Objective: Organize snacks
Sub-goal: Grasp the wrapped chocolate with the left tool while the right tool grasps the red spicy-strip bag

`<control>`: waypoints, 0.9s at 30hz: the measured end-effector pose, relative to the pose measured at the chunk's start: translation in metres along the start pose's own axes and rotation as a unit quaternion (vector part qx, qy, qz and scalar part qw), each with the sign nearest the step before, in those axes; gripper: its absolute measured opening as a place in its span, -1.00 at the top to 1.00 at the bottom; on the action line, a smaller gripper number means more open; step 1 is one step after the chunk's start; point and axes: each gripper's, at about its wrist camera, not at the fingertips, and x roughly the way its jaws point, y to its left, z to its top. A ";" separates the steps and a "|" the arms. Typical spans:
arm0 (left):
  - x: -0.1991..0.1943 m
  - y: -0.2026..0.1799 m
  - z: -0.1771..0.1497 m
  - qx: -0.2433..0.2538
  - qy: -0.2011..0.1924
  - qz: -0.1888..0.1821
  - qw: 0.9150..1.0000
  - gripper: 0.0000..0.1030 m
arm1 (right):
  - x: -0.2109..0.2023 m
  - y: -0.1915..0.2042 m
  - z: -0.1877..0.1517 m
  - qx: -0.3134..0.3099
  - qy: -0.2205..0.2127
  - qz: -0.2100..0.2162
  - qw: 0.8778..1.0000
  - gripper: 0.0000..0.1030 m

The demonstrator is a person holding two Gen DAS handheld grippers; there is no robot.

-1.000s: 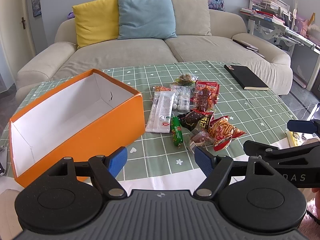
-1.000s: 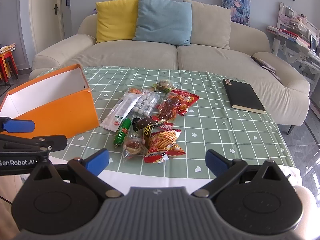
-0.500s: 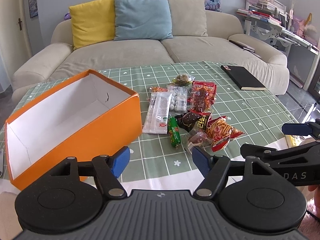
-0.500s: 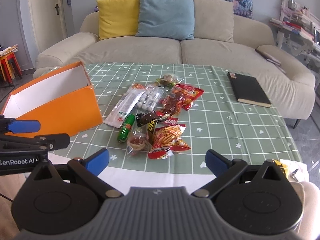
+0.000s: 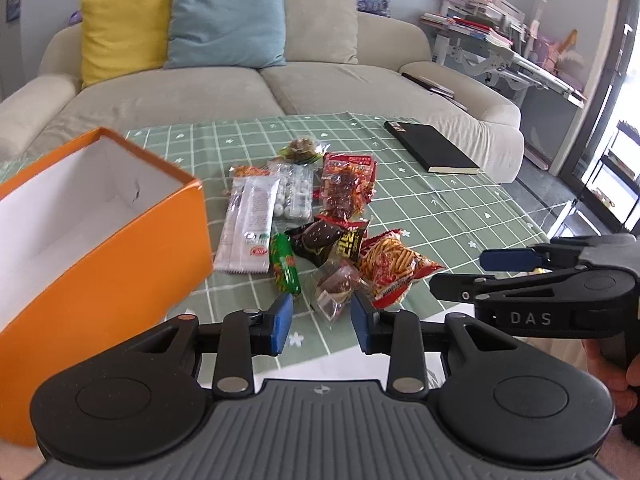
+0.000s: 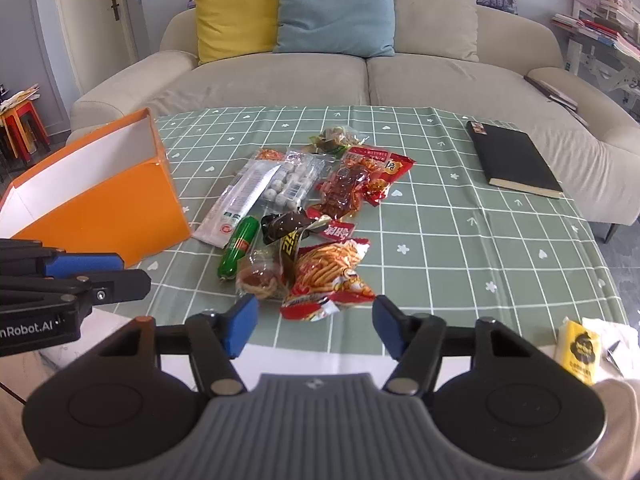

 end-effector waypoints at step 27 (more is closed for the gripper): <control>0.106 -0.026 -0.009 0.198 0.035 0.008 0.980 -0.27 | 0.084 -0.027 0.006 0.030 0.002 0.020 0.999 -0.08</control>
